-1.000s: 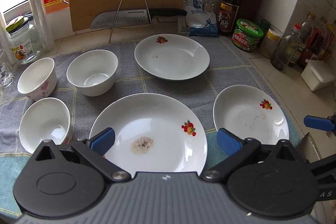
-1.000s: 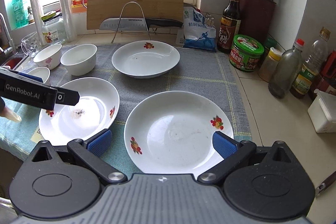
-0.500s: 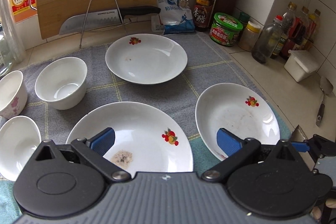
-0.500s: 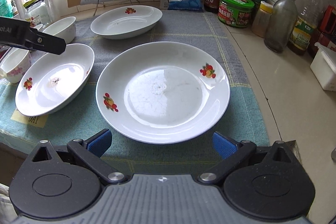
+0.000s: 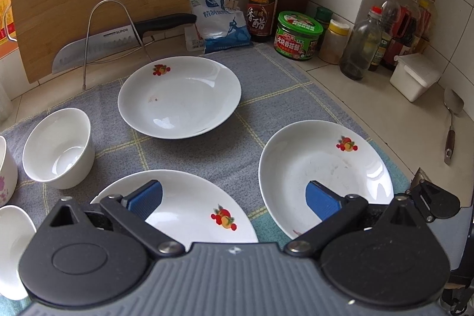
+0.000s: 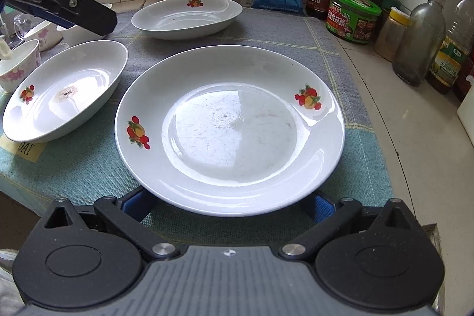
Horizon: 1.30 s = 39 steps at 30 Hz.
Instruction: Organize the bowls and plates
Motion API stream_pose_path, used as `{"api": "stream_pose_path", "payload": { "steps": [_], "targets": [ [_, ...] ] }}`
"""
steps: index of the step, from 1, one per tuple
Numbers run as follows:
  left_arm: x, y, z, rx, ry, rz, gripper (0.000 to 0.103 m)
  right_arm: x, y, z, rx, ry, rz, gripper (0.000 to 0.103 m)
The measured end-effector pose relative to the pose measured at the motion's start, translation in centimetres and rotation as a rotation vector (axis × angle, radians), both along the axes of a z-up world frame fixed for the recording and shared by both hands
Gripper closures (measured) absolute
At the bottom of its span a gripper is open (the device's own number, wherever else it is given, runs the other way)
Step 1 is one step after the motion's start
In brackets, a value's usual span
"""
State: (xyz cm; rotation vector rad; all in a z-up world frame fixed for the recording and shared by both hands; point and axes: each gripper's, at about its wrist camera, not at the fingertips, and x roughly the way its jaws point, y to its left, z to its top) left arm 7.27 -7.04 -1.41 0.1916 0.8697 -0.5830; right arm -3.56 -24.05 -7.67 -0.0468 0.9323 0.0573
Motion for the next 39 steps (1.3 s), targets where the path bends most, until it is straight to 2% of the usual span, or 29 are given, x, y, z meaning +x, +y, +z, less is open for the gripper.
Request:
{"api": "stream_pose_path", "payload": {
  "steps": [6, 9, 15, 18, 24, 28, 32, 39],
  "targets": [
    [1.2, -2.3, -0.4, 0.009, -0.020, -0.045, 0.001, -0.5, -0.8, -0.5, 0.010, -0.066, 0.045, 0.000],
    [2.1, -3.7, -0.9, 0.018, -0.005, -0.084, 0.001, -1.1, -1.1, -0.7, 0.017, -0.101, 0.068, 0.000],
    [3.5, -6.6, -2.2, 0.008, 0.069, -0.209, 0.001, -1.1, -1.8, -0.8, 0.025, -0.120, 0.111, 0.000],
    [4.1, -8.2, -2.7, 0.028, 0.083, -0.262, 0.001, -1.1, -1.9, -0.8, 0.026, -0.122, 0.117, 0.000],
    [5.9, -10.5, -4.4, 0.062, 0.163, -0.344, 0.001, -1.3, -2.0, -1.0, 0.029, -0.144, 0.118, 0.000],
    [6.6, -11.6, -5.5, 0.103, 0.202, -0.392, 0.004, -1.9, -2.0, -1.1, 0.034, -0.176, 0.122, 0.000],
    [7.1, -12.3, -6.2, 0.136, 0.248, -0.439, 0.013, -1.9, -2.0, -1.1, 0.030, -0.189, 0.114, 0.000],
    [8.2, -13.0, -6.3, 0.140, 0.312, -0.495, 0.018, -1.8, -2.0, -1.1, 0.029, -0.192, 0.130, 0.000]
  ]
}}
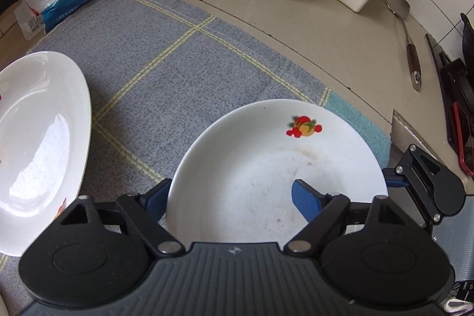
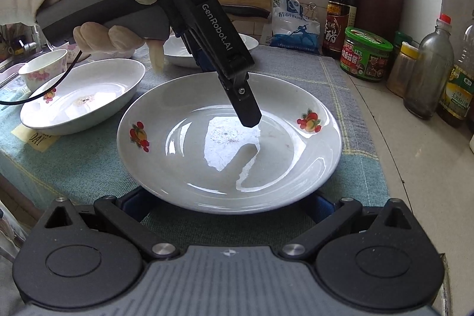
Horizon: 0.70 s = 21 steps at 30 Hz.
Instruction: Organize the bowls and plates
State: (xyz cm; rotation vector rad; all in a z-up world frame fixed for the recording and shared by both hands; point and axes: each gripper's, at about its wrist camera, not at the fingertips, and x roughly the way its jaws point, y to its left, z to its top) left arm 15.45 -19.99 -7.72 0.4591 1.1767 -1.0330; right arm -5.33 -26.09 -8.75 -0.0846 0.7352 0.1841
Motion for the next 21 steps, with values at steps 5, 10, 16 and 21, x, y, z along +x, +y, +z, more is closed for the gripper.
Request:
{"api": "stream_pose_path", "payload": {
  "steps": [5, 10, 16, 21],
  "targets": [
    [0.7, -0.5, 0.3, 0.018, 0.050, -0.038, 0.019, -0.1, -0.2, 0.0, 0.002, -0.001, 0.014, 0.000],
    [1.8, -0.9, 0.4, 0.026, 0.107, -0.060, 0.019, 0.1, -0.2, 0.0, 0.000, 0.005, 0.024, 0.000],
    [1.8, -1.1, 0.4, 0.040, 0.122, -0.080, 0.018, 0.4, -0.2, 0.2, -0.005, 0.031, 0.025, 0.000],
    [1.6, -1.2, 0.4, 0.042, 0.114, -0.085, 0.018, 0.8, -0.1, 0.4, -0.010, 0.055, 0.023, 0.000]
  ]
}}
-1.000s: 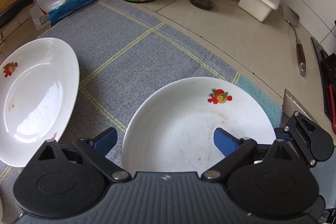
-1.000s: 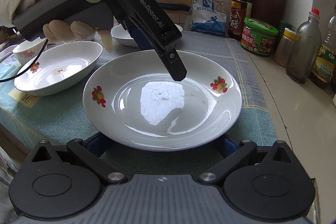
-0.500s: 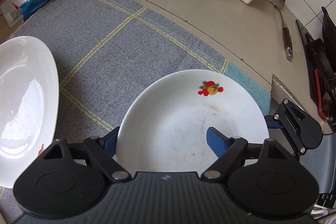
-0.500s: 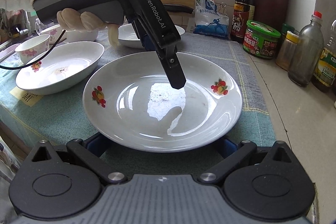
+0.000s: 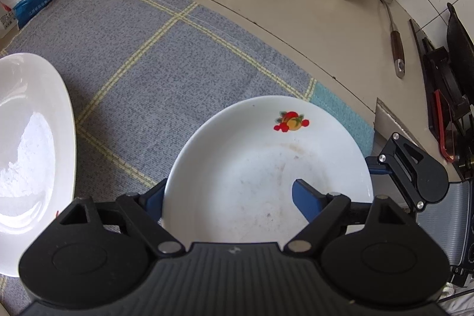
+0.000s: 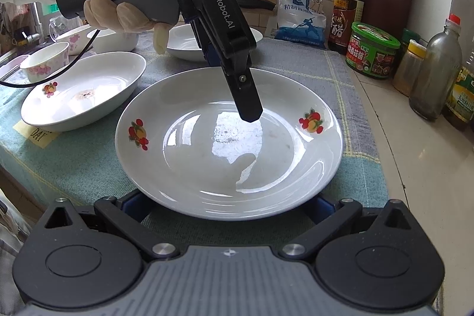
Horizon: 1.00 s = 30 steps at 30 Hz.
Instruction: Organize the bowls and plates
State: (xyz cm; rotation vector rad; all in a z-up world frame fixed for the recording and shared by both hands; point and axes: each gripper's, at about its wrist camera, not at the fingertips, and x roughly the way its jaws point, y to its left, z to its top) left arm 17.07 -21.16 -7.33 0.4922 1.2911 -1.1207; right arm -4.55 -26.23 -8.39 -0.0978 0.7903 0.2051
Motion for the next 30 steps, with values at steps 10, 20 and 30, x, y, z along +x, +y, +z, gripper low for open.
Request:
{"api": "stream_pose_path", "payload": {
  "steps": [10, 20, 30],
  "targets": [
    [-0.1, 0.2, 0.7, -0.026, -0.005, -0.010, 0.018, 0.4, -0.1, 0.4, -0.012, 0.028, 0.005, 0.000],
    [1.8, -1.1, 2.0, -0.075, -0.033, -0.002, 0.018, 2.0, -1.4, 1.3, -0.049, 0.011, 0.011, 0.000],
    [4.9, -3.2, 1.9, -0.108, -0.062, 0.026, 0.018, 5.0, -4.1, 1.3, -0.062, 0.007, 0.019, 0.000]
  ]
}}
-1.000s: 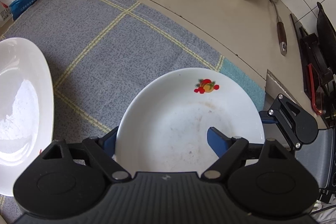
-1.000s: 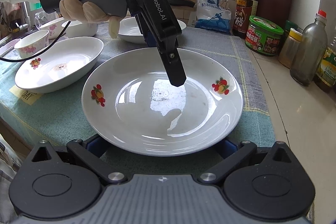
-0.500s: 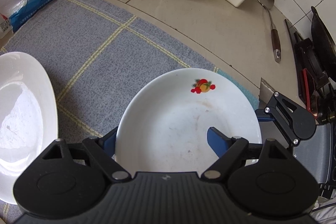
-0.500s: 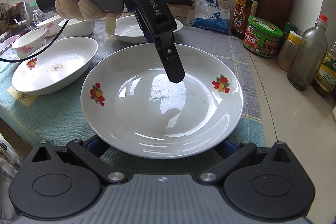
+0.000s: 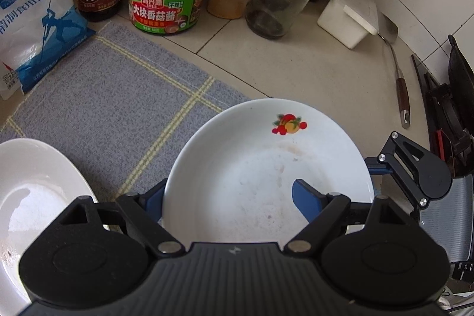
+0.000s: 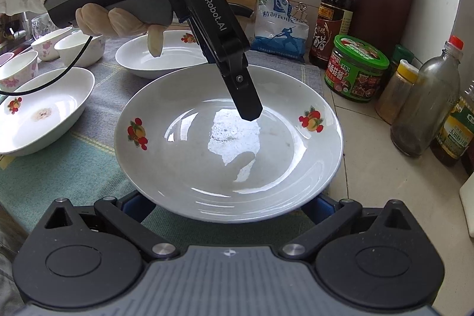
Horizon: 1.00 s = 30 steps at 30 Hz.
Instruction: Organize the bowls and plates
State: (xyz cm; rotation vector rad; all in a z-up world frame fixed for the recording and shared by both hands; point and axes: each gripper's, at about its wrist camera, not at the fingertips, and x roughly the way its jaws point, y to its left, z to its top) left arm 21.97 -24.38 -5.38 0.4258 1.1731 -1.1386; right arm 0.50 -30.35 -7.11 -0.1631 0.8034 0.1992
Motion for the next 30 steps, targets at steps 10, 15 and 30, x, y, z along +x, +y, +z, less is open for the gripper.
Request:
{"api": "stream_pose_path", "payload": {
  "steps": [10, 15, 30],
  "targets": [
    [1.8, -1.7, -1.5, -0.006, -0.026, 0.017, 0.018, 2.7, -2.0, -1.0, 0.017, 0.015, -0.012, 0.000],
    [2.6, -2.0, -2.0, -0.012, -0.027, 0.030, 0.018, 3.6, -2.2, -1.4, 0.012, 0.017, -0.017, 0.000],
    [2.9, -2.7, -2.6, -0.024, -0.033, 0.045, 0.012, 4.1, -2.4, -1.7, 0.013, 0.027, -0.051, 0.000]
  ]
}}
